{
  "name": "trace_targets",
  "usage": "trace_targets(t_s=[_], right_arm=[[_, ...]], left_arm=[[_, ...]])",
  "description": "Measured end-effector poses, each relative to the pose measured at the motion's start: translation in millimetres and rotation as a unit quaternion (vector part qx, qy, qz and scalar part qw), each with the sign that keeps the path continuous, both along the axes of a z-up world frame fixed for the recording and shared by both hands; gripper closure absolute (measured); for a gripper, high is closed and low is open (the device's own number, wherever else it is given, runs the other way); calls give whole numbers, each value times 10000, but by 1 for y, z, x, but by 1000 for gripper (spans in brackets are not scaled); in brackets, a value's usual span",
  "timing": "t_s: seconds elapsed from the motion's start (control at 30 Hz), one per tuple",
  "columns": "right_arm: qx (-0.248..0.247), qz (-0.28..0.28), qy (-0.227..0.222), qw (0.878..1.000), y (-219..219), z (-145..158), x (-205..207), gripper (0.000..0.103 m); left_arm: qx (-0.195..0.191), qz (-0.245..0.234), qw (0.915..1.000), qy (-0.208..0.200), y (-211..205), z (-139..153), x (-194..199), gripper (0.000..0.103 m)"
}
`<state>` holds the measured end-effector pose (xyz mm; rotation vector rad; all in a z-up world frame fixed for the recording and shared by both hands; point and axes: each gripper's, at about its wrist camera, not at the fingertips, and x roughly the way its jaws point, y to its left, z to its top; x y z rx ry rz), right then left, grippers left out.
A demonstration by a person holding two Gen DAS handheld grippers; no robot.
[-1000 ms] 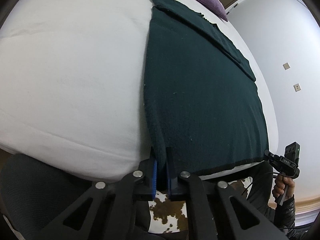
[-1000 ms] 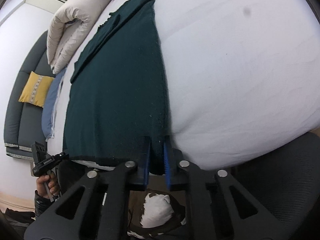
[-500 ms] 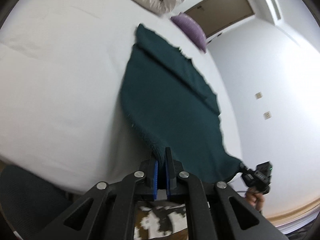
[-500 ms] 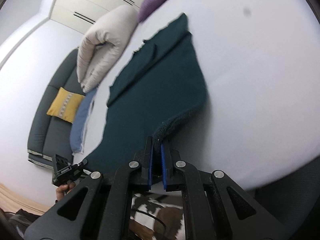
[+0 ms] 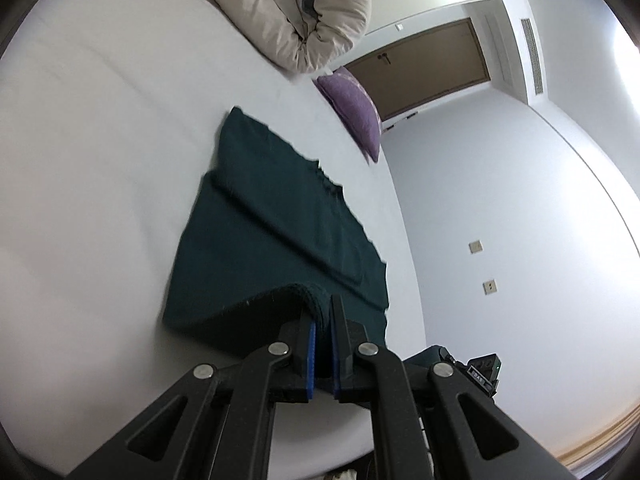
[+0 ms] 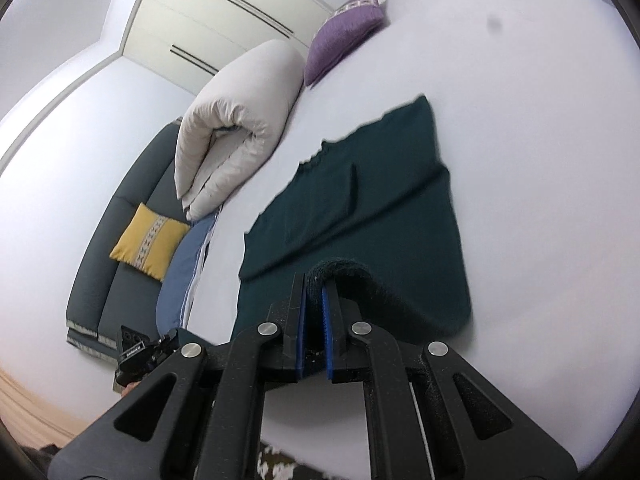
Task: Fold small clothes
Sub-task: 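Lift the hem with both grippers and fold it toward the collar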
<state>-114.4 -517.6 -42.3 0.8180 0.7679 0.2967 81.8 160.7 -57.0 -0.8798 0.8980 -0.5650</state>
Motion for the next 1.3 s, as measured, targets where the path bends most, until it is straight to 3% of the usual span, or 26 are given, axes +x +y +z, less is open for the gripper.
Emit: trace_targets(t_s=[0.27, 0.6, 0.93, 1.03, 1.1, 1.13, 1.17, 1.23, 1.3], right_arm=[[-75, -291, 3, 9995, -13, 0, 96, 97], [-262, -766, 169, 9966, -36, -27, 212, 97], [-340, -1035, 445, 9931, -48, -68, 300, 97], [-449, -1082, 639, 9911, -48, -85, 324, 93], [-573, -1138, 892, 9878, -47, -99, 339, 89], [-543, -1151, 927, 9875, -47, -102, 341, 83], [-520, -1172, 851, 9881, -47, -104, 341, 82], [-641, -1212, 789, 9874, -45, -105, 338, 79], [-686, -1239, 779, 9868, -44, -105, 332, 78]], left_arm=[[-9, 127, 9999, -105, -8, 3, 76, 97], [179, 470, 9986, -130, -24, -2, 185, 97], [431, 745, 9961, 187, -26, -41, 257, 97], [576, 758, 9945, 443, -29, -59, 276, 95], [640, 787, 9929, 616, -32, -69, 286, 89], [619, 767, 9934, 594, -33, -70, 287, 79], [609, 748, 9940, 507, -35, -67, 287, 62], [647, 733, 9946, 361, -36, -58, 285, 42], [689, 803, 9942, 178, -34, -47, 276, 38]])
